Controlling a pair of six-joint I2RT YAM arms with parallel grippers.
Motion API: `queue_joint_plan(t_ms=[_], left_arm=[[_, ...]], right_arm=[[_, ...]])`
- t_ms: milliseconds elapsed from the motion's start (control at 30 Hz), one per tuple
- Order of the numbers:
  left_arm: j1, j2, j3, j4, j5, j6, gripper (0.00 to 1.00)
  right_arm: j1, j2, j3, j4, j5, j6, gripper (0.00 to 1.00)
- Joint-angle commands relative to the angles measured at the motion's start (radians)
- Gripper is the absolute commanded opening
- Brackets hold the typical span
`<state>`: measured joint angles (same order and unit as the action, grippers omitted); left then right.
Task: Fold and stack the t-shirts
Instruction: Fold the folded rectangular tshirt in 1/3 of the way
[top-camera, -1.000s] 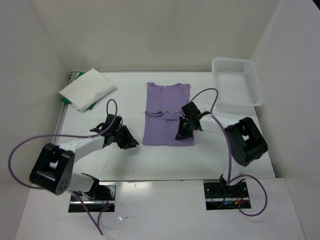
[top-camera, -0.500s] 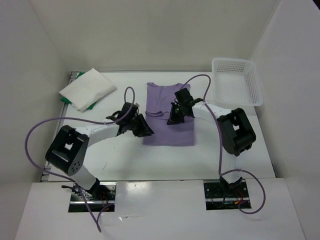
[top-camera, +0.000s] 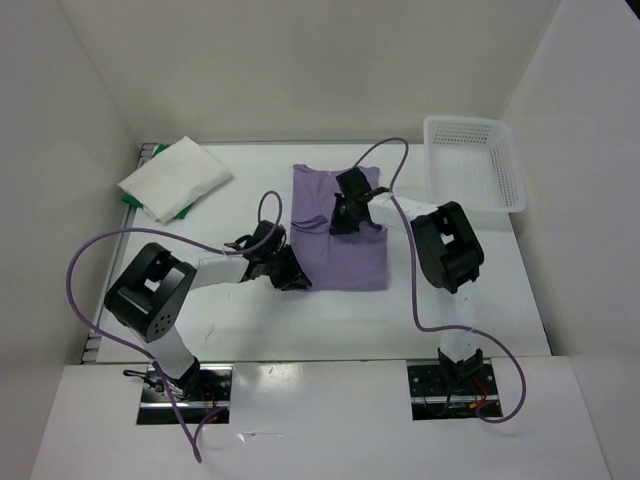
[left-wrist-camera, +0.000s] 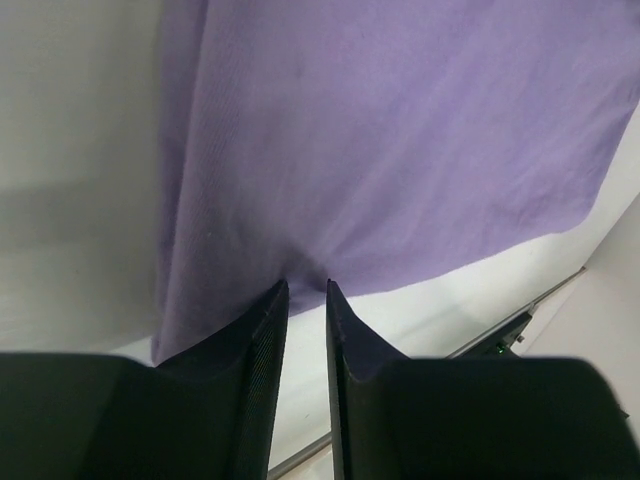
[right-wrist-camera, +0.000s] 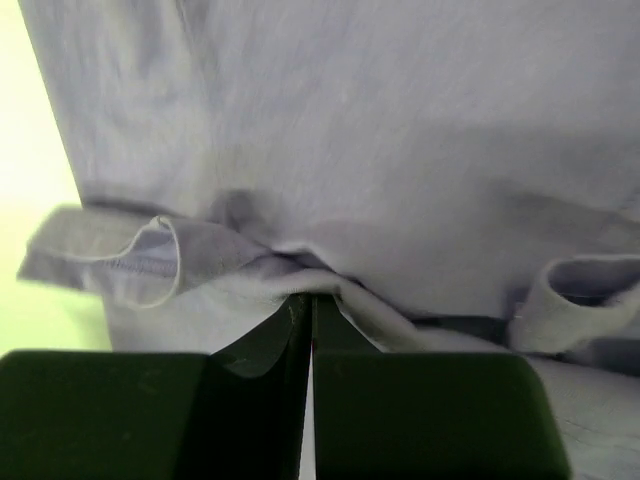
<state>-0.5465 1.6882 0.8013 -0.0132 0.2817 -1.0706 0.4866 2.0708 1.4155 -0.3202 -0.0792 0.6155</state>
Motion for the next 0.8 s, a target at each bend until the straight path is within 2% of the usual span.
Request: queue_joint_plan(t_ms=[0,133,233,400,467,600,767], left_arm=[[0.002,-0.010,-0.040,-0.030,-0.052,0.014,0.31],[0.002,-0.039,-0.050,-0.050,-0.061,0.014,0.31],[0.002,-0.084,-0.021,-0.073,-0.087,0.014,0.35],[0.002,-0.111,0.016,-0.119,-0.111,0.023,0.35],[0.002,-0.137,0.016,-0.129,-0.111,0.023,0.36],[0.002,-0.202,-0.011,-0.129,-0.131,0.023,0.37],[0.002,-0.213,-0.059,-0.119,-0.121,0.001,0.39]], right_arm=[[0.001,0.057,0.095,0.082,0.160,-0.005,0.04],[-0.020,0.069,0.222,0.093,0.200,-0.005,0.04],[-0.020,0.054,0.292,0.056,0.200,-0.014,0.04],[-0.020,-0.043,0.292,0.012,0.178,-0.049,0.06],[-0.020,-0.081,0.232,-0.003,0.135,-0.060,0.07],[-0.029,-0.260,-0.047,0.032,0.081,-0.051,0.07],[-0.051,-0.295,-0.176,0.029,-0.010,-0.062,0.07]])
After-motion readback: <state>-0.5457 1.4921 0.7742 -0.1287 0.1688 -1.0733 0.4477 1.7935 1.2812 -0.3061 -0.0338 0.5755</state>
